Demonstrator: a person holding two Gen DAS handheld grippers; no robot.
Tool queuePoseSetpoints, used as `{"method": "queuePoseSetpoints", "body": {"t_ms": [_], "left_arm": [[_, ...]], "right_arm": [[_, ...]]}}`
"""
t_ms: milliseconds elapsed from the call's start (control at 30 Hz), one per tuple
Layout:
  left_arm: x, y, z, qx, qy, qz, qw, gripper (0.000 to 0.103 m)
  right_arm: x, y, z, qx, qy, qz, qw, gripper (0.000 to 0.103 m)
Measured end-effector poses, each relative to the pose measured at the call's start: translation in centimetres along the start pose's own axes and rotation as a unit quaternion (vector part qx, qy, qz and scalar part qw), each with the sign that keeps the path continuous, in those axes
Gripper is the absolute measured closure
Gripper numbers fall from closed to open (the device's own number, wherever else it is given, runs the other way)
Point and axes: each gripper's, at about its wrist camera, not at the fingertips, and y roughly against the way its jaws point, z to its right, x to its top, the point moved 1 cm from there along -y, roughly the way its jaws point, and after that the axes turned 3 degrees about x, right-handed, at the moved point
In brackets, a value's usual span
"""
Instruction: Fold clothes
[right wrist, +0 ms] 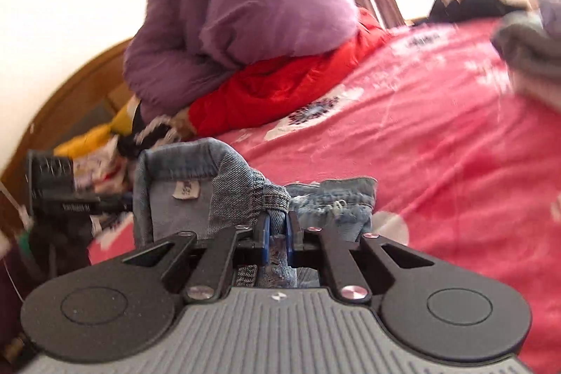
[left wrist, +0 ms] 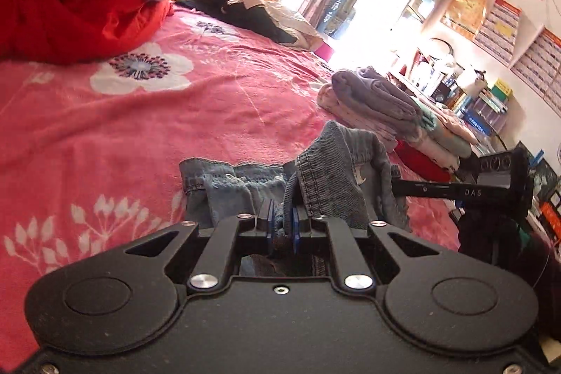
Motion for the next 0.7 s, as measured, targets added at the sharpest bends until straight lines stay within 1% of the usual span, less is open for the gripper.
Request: {"method": "queuePoseSetpoints", "body": {"t_ms": [67, 100, 133, 167, 200, 233, 300, 367, 400, 433, 467, 533, 567, 667, 700], "left_arm": [[-0.4, -1.2, -1.6, 0.002, 0.049, 0.009, 0.9987, 0.094], [-0.7, -1.5, -2.4, 0.005, 0.079, 0.019, 0.9967, 0.091], [-1.1, -1.5, -3.2, 0.008, 0.107, 0.031, 0.9937, 0.087], [-1.7, -1.1, -4.1, 0.011, 0.137, 0.049, 0.9892, 0.074], [-2.2, -0.7, -5.0, 0.010, 0.167, 0.065, 0.9839, 0.066], [-2.6, -0.2, -5.6, 0.002, 0.191, 0.072, 0.9790, 0.063], [-3.2, 1.0, -6.2, -0.016, 0.223, 0.069, 0.9722, 0.057], [-3.3, 1.7, -5.3, -0.015, 0.203, 0.059, 0.9772, 0.051], [-3.5, 1.8, -4.9, -0.010, 0.198, 0.055, 0.9786, 0.049], [-3.8, 1.8, -4.4, -0.004, 0.194, 0.050, 0.9797, 0.049], [-4.1, 1.8, -3.9, 0.003, 0.185, 0.043, 0.9818, 0.047], [-4.3, 1.5, -2.7, 0.029, 0.150, 0.031, 0.9877, 0.045], [-4.4, 1.1, -2.3, 0.035, 0.137, 0.025, 0.9896, 0.045], [-4.5, -0.1, -2.2, 0.041, 0.134, 0.018, 0.9900, 0.045], [-4.7, -0.4, -2.1, 0.042, 0.130, 0.018, 0.9905, 0.045]], "right_arm": [[-0.8, -1.2, 2.1, 0.010, -0.052, 0.007, 0.999, 0.090], [-1.3, -1.7, 3.0, 0.012, -0.074, 0.013, 0.997, 0.088], [-1.9, -2.2, 3.9, 0.013, -0.096, 0.020, 0.995, 0.086], [-2.6, -2.4, 4.7, 0.018, -0.118, 0.029, 0.992, 0.084], [-3.2, -2.7, 5.5, 0.022, -0.141, 0.038, 0.989, 0.079], [-4.0, -2.7, 6.2, 0.028, -0.166, 0.049, 0.985, 0.069], [-5.4, -2.4, 7.1, 0.047, -0.201, 0.071, 0.976, 0.066], [-5.7, -2.2, 7.2, 0.047, -0.209, 0.074, 0.974, 0.057], [-5.8, -2.1, 7.2, 0.047, -0.212, 0.075, 0.973, 0.055], [-5.6, -2.2, 7.0, 0.048, -0.206, 0.074, 0.975, 0.050], [-5.4, -2.2, 6.7, 0.044, -0.197, 0.074, 0.977, 0.047], [-4.9, -2.3, 5.7, 0.024, -0.155, 0.073, 0.985, 0.047], [-4.7, -2.5, 5.3, 0.016, -0.137, 0.068, 0.988, 0.047], [-4.9, -3.4, 5.1, 0.011, -0.131, 0.051, 0.990, 0.047], [-5.0, -3.6, 5.0, 0.011, -0.129, 0.051, 0.990, 0.048]]}}
